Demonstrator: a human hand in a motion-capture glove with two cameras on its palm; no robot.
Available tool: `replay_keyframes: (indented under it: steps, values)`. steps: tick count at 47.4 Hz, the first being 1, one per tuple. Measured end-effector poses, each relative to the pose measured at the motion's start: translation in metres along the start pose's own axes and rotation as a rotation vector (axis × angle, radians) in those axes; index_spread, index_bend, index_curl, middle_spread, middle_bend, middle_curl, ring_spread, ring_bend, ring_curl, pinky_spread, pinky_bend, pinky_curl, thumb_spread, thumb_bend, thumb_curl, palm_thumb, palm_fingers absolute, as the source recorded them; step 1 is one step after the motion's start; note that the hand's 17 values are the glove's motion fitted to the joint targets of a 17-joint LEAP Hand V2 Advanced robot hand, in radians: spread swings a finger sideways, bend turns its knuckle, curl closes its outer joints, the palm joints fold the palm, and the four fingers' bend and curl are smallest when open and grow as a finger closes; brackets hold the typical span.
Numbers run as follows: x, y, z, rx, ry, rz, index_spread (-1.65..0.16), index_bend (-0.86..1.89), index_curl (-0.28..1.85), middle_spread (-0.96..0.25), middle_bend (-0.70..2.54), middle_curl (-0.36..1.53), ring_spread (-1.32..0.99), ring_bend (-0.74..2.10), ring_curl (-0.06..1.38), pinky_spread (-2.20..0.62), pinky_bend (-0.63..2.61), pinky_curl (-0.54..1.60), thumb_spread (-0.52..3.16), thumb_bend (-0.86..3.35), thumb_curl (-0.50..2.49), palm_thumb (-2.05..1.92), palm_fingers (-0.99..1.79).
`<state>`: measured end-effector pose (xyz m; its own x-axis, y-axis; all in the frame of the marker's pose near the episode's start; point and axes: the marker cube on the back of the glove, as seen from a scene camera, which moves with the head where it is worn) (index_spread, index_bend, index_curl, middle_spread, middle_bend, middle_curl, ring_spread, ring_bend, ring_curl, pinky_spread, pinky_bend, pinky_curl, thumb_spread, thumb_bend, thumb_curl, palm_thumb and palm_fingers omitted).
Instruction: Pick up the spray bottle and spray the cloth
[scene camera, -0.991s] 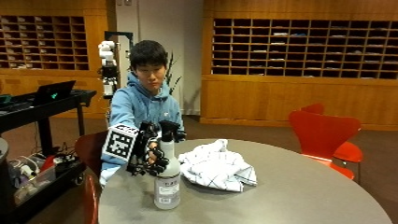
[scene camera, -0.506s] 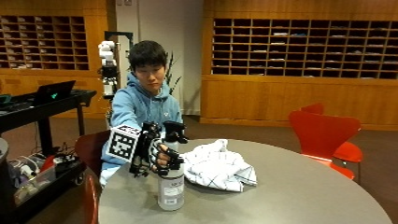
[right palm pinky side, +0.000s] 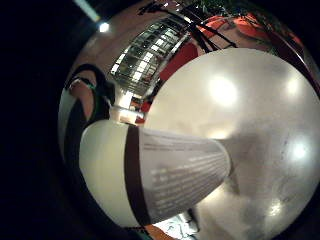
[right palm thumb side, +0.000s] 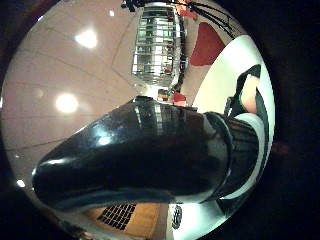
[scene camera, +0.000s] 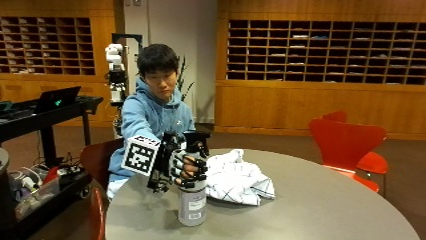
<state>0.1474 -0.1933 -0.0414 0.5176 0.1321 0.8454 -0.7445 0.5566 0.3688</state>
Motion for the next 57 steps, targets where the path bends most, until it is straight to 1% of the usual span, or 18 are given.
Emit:
replay_keyframes:
  steps: [7, 18, 22, 25, 31, 38, 48, 53, 57]
  values:
    - [-0.003, -0.005, 0.008, -0.016, 0.008, -0.024, -0.23, 0.33, 0.48, -0.13, 0.57, 0.49, -0.19, 0.52, 0.42, -0.11, 0.22, 0.31, 0.46, -0.03, 0.65, 0.9, 1.36]
    - [-0.012, -0.005, 0.017, -0.113, 0.06, -0.014, -0.22, 0.43, 0.53, -0.12, 0.55, 0.49, -0.2, 0.54, 0.43, -0.17, 0.26, 0.35, 0.35, -0.03, 0.7, 0.9, 1.38]
    - [-0.018, -0.005, 0.02, -0.154, 0.104, -0.065, -0.22, 0.44, 0.54, -0.12, 0.57, 0.5, -0.2, 0.54, 0.44, -0.19, 0.28, 0.36, 0.32, -0.03, 0.71, 0.9, 1.39]
    - [-0.028, -0.005, 0.022, -0.232, 0.156, -0.091, -0.21, 0.46, 0.55, -0.12, 0.58, 0.5, -0.2, 0.54, 0.44, -0.2, 0.29, 0.37, 0.31, -0.03, 0.72, 0.9, 1.4]
    - [-0.052, 0.002, 0.024, -0.44, 0.313, -0.199, -0.21, 0.47, 0.56, -0.11, 0.59, 0.51, -0.2, 0.56, 0.44, -0.22, 0.31, 0.38, 0.28, -0.03, 0.74, 0.89, 1.4]
    - [-0.082, 0.014, 0.027, -0.577, 0.534, -0.327, -0.21, 0.48, 0.56, -0.12, 0.6, 0.51, -0.2, 0.56, 0.45, -0.24, 0.32, 0.38, 0.26, -0.03, 0.76, 0.89, 1.4]
    - [-0.126, 0.036, 0.035, -0.714, 0.852, -0.481, -0.2, 0.5, 0.56, -0.12, 0.61, 0.51, -0.2, 0.57, 0.45, -0.25, 0.33, 0.39, 0.25, -0.03, 0.77, 0.88, 1.4]
    - [-0.143, 0.048, 0.043, -0.746, 1.032, -0.58, -0.2, 0.5, 0.56, -0.12, 0.62, 0.51, -0.2, 0.57, 0.45, -0.25, 0.34, 0.39, 0.24, -0.03, 0.78, 0.88, 1.4]
    - [-0.15, 0.058, 0.051, -0.747, 1.212, -0.687, -0.2, 0.51, 0.56, -0.12, 0.62, 0.51, -0.2, 0.57, 0.45, -0.26, 0.34, 0.39, 0.24, -0.03, 0.78, 0.88, 1.4]
